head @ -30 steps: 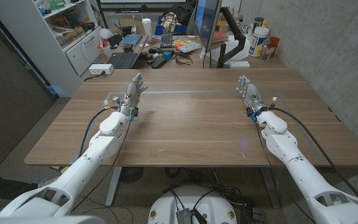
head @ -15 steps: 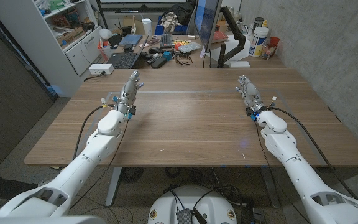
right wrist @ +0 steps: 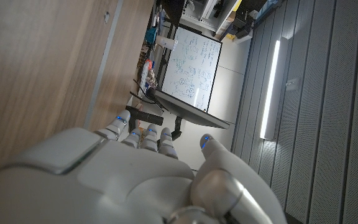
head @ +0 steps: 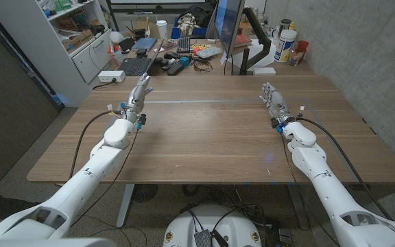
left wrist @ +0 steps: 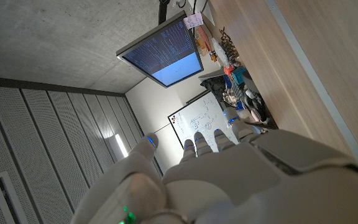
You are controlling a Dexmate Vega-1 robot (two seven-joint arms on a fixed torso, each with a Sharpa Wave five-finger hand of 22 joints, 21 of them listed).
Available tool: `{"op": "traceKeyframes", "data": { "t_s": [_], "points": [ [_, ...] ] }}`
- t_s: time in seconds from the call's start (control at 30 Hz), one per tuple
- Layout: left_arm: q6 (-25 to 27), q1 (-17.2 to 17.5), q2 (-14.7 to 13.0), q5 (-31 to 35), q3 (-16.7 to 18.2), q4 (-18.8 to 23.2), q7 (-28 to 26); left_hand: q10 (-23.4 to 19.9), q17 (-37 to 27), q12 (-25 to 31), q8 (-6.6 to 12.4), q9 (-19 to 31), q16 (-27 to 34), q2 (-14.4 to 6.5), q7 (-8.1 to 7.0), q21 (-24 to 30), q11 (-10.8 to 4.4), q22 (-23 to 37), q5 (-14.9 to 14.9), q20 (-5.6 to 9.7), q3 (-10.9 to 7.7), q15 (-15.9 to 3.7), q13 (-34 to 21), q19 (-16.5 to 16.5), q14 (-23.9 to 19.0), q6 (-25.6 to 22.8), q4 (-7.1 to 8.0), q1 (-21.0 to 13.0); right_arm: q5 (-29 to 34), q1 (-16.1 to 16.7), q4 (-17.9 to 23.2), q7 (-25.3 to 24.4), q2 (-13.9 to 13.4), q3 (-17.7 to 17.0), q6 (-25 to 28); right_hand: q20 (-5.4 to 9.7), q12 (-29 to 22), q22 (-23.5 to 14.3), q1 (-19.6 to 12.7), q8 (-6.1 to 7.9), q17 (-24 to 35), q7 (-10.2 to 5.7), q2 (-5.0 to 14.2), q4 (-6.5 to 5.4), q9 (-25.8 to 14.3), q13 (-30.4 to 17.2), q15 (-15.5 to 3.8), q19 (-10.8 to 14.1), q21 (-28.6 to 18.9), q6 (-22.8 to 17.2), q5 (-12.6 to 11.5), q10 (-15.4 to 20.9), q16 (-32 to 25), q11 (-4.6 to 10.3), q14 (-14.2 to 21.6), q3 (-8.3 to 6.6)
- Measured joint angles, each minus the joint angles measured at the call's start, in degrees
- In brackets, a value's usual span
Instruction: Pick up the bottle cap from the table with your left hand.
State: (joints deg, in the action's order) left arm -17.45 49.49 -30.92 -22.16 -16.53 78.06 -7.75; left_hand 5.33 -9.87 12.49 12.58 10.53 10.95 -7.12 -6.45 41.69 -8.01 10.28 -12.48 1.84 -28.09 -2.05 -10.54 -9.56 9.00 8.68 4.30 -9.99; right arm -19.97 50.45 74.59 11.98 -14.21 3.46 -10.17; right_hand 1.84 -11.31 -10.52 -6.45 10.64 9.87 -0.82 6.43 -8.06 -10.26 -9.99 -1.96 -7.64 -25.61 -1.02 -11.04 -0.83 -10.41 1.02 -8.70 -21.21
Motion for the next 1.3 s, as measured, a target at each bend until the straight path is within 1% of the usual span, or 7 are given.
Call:
{"op": "traceKeyframes", "data": {
  "t_s": [0.1,0.4,0.43,0.57,0.73,0.97,1.3],
  "points": [
    [0.27,0.20,-0.73,0.72,0.11,0.79,-0.65,-0.18,0.00,0.00,0.00,0.01,0.00,-0.13,-0.31,0.00,-0.18,0.00,0.00,0.00,-0.23,-0.12,0.00,0.00,-0.13,-0.31,-0.23,-0.32,0.25,0.00,0.00,0.24,0.14,-0.12,0.03,0.00,0.00,0.00,0.00,0.00,0.00,0.00,0.00,0.00,0.00,0.00,0.00,0.00,0.00,0.00,0.00,0.00,0.00,0.00,0.00,0.00],
    [0.73,0.44,-2.20,2.31,0.27,2.08,-2.13,-0.18,-0.15,-0.21,0.00,0.28,0.00,0.08,-0.31,-0.02,-0.18,0.00,0.41,0.00,-0.23,-0.12,0.01,0.00,-0.12,-0.31,-0.23,-0.55,0.58,0.00,0.01,0.73,0.37,-0.34,0.05,0.00,0.00,0.00,0.00,0.00,0.00,0.00,0.00,0.00,0.00,0.00,0.00,0.00,0.00,0.00,0.00,0.00,0.00,0.00,0.00,0.00],
    [1.03,0.44,-2.32,3.73,0.29,2.18,-3.37,-0.18,-0.15,-0.21,0.00,0.28,0.00,-0.14,-0.31,-0.34,-0.18,-0.01,0.41,0.00,-0.23,-0.12,0.01,0.00,-0.12,-0.31,-0.23,-0.77,0.60,-0.06,0.01,0.77,0.52,-0.48,0.05,0.00,0.00,0.00,0.00,0.00,0.00,0.00,0.00,0.00,0.00,0.00,0.00,0.00,0.00,0.00,0.00,0.00,0.00,0.00,0.00,0.00],
    [1.23,0.45,-2.94,4.67,0.45,2.75,-4.14,-0.18,-0.15,-0.20,-0.39,0.28,0.00,-0.14,-0.31,-0.38,-0.18,-0.01,0.66,0.00,-0.33,-0.12,-0.27,0.00,-0.12,-0.31,-0.31,-0.77,0.65,-0.08,0.01,0.90,0.62,-0.61,0.05,0.00,0.00,0.00,0.00,0.00,0.00,0.00,0.00,0.00,0.00,0.00,0.00,0.00,0.00,0.00,0.00,0.00,0.00,0.00,0.00,0.00],
    [1.92,0.41,-3.88,6.44,0.54,3.50,-5.41,-0.18,-0.15,-0.42,-0.40,0.27,0.00,0.04,-0.31,-0.38,-0.17,-0.01,0.66,0.00,-0.48,-0.12,-0.27,0.00,-0.12,-0.31,-0.45,-0.94,0.68,-0.10,0.01,1.01,0.81,-0.88,0.05,0.00,0.00,0.00,0.00,0.00,0.00,0.00,0.00,0.00,0.00,0.01,0.00,0.00,0.00,0.00,0.00,0.00,0.00,0.00,0.00,0.00],
    [2.99,0.07,-5.14,8.27,0.64,4.48,-6.66,0.05,-0.26,-0.41,-0.40,0.27,0.00,0.09,-0.31,-0.38,-0.39,-0.02,0.66,0.00,-0.49,-0.12,-0.27,0.00,-0.12,-0.31,-0.45,-0.99,0.70,-0.21,-0.26,1.16,0.98,-1.12,-0.14,0.00,0.00,0.00,0.00,0.00,0.00,0.01,0.00,0.00,0.00,0.01,0.00,0.00,0.44,0.00,0.00,0.00,0.00,0.00,0.00,0.00],
    [4.42,-0.18,-6.76,10.31,0.71,5.94,-7.90,0.27,-0.41,-0.41,-0.40,0.27,0.00,0.19,-0.31,-0.38,-0.19,-0.02,0.66,0.00,-0.50,-0.12,-0.27,0.00,-0.12,-0.30,-0.44,-1.09,0.80,-0.21,-0.44,1.15,1.11,-1.38,-0.31,0.00,0.00,0.01,0.00,0.00,0.01,0.00,0.00,0.00,0.00,0.01,0.00,0.00,0.83,0.00,0.00,0.00,0.00,0.00,0.00,0.00]
  ]
}}
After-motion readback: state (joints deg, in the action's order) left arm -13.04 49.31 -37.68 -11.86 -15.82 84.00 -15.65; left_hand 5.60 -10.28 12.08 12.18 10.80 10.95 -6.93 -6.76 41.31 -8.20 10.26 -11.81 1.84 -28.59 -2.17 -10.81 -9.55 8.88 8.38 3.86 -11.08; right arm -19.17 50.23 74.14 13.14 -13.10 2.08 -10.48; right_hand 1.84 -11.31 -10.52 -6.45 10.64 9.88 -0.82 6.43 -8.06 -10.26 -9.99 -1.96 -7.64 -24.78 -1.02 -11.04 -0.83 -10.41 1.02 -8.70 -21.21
